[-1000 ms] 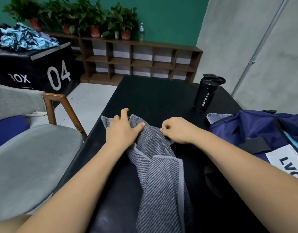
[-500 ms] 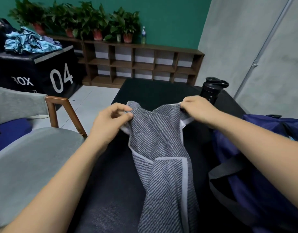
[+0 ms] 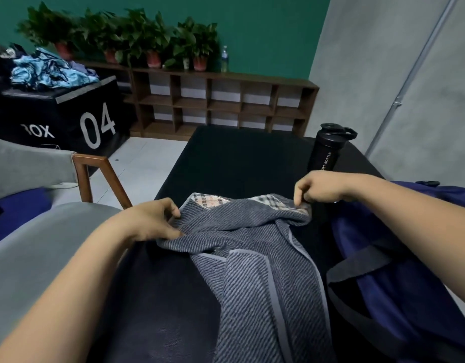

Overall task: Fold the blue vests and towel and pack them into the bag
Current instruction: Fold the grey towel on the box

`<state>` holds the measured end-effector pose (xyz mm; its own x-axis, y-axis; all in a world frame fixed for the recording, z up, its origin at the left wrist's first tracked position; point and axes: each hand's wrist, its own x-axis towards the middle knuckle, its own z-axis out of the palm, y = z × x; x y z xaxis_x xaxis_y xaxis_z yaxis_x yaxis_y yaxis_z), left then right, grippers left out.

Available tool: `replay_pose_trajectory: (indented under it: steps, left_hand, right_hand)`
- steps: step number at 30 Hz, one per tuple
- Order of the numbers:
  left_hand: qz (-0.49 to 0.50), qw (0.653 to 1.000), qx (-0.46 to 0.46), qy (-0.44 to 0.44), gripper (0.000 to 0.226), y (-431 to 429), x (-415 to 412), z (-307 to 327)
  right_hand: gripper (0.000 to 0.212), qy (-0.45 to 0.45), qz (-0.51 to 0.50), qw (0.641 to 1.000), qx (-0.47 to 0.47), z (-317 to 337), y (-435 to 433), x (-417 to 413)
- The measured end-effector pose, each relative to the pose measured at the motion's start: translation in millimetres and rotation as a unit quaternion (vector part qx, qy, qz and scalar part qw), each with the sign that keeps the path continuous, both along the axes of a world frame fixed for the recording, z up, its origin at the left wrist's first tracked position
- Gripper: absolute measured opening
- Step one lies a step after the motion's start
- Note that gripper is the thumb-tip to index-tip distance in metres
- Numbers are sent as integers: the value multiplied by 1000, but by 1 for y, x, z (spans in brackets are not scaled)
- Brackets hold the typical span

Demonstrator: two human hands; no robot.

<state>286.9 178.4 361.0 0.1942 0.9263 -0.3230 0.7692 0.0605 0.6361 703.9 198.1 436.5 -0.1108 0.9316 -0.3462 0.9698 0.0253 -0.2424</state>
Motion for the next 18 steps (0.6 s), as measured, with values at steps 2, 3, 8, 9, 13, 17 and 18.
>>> replay_pose_trajectory:
  steps: [2,3,8,9,13,17,18]
  left_hand:
    - [-14,1000,14,5,59,5,2,3]
    - [-7,1000,27,-10,53,9,3,4]
    - [34,981,191,-17,31,42,12,-22]
    - [33,978,206,-13,28,47,15,-29]
    - [30,973,226,-36,39,58,30,-42]
    - [21,973,214,-81,52,63,36,-40]
    - [6,975,207,-75,54,67,37,-39]
  right_hand:
    - [35,45,-40,997,42,-4,3,1]
    - [31,72,-62,993,63,-8,6,1]
    - [15,-9,-54,994,94,-29,24,-2]
    - [22,-19,-53,995,82,-32,25,-4]
    - [37,-10,-44,999,22,-42,30,-5]
    - [22,-21,-32,999,-15,-40,33,0]
    - [17,-27,-31,999,-19,-38,35,2]
